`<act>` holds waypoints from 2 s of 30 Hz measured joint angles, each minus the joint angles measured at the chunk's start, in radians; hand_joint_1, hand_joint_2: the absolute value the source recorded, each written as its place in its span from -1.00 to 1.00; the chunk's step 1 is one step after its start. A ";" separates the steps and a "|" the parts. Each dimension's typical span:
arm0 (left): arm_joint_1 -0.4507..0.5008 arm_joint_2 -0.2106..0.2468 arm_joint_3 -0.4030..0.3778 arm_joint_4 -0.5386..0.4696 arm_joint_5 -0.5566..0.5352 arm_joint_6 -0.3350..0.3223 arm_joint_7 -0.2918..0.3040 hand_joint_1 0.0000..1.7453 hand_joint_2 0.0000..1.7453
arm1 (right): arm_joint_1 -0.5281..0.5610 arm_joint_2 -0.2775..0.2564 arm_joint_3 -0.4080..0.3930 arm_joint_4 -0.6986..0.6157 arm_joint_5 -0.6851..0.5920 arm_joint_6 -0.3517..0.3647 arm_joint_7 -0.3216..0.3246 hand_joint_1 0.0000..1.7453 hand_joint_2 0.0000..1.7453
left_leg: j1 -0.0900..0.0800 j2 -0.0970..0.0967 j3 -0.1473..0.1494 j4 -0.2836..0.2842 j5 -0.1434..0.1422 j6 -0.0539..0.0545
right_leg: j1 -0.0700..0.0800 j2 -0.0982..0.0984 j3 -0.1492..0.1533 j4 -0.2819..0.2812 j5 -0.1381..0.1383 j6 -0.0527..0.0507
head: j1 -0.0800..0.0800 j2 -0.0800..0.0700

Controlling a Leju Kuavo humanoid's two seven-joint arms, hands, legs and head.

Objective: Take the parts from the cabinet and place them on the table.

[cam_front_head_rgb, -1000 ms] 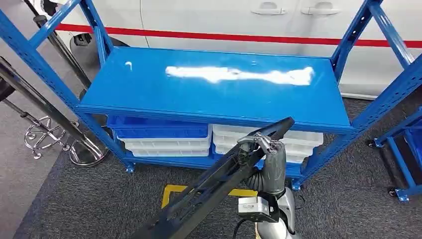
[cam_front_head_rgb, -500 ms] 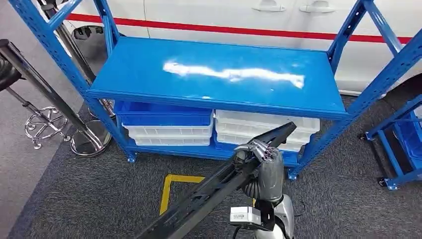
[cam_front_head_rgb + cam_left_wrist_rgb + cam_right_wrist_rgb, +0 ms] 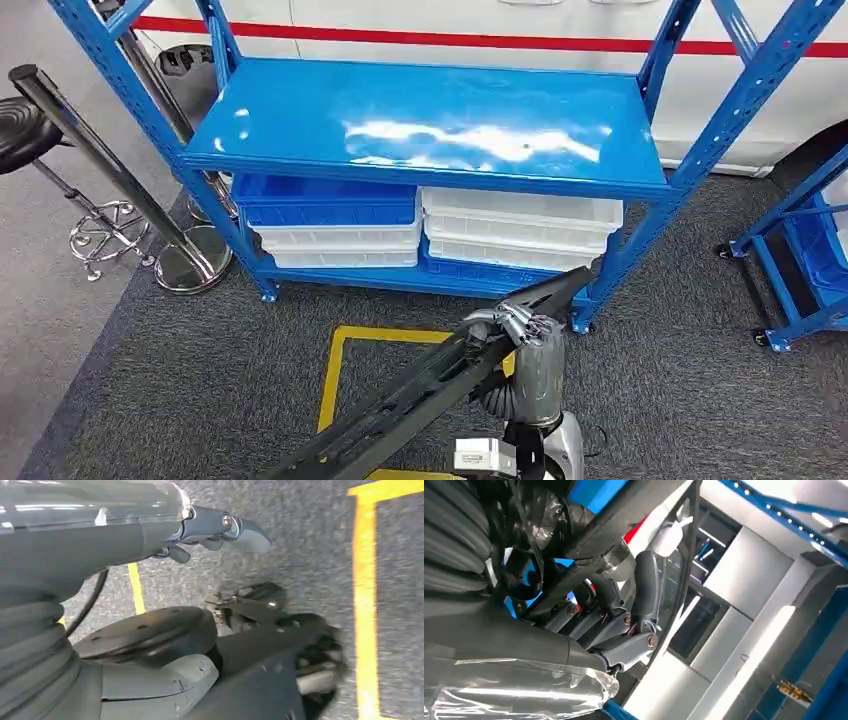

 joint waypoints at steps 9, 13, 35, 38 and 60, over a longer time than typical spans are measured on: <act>-0.004 0.000 0.000 0.000 -0.021 -0.008 -0.008 -1.00 1.00 | 0.017 0.013 0.014 0.001 0.003 -0.011 -0.002 1.00 1.00 | -0.005 0.010 0.134 -0.289 -0.008 0.058 | -0.003 0.007 -0.056 0.086 -0.087 0.040 | 0.001 0.000; -0.002 0.000 -0.001 0.000 -0.029 -0.011 -0.006 -1.00 1.00 | 0.022 0.013 0.017 0.003 0.006 -0.011 -0.002 1.00 1.00 | -0.009 0.013 0.047 -0.265 0.044 0.058 | -0.003 0.007 -0.078 0.326 -0.152 0.047 | 0.001 0.000; -0.003 0.000 -0.038 0.000 -0.086 -0.018 0.023 -1.00 1.00 | -0.020 0.029 0.065 0.013 0.119 -0.006 0.046 1.00 1.00 | -0.006 0.003 0.187 -0.277 -0.069 0.012 | 0.005 -0.005 -0.025 0.007 0.053 0.020 | 0.001 0.000; -0.008 0.002 -0.044 0.001 -0.090 -0.020 0.015 -1.00 1.00 | -0.053 0.032 0.093 0.034 0.125 -0.002 0.066 1.00 1.00 | -0.001 0.013 0.155 -0.278 -0.030 0.040 | -0.001 0.005 -0.042 0.015 0.037 0.037 | 0.000 0.000; -0.010 0.001 -0.049 0.001 -0.043 0.002 -0.023 -1.00 1.00 | -0.181 0.056 0.198 0.139 0.078 0.023 0.075 1.00 1.00 | 0.007 0.006 -0.070 0.061 -0.019 -0.025 | 0.005 -0.004 0.030 -0.005 -0.025 -0.004 | 0.001 0.000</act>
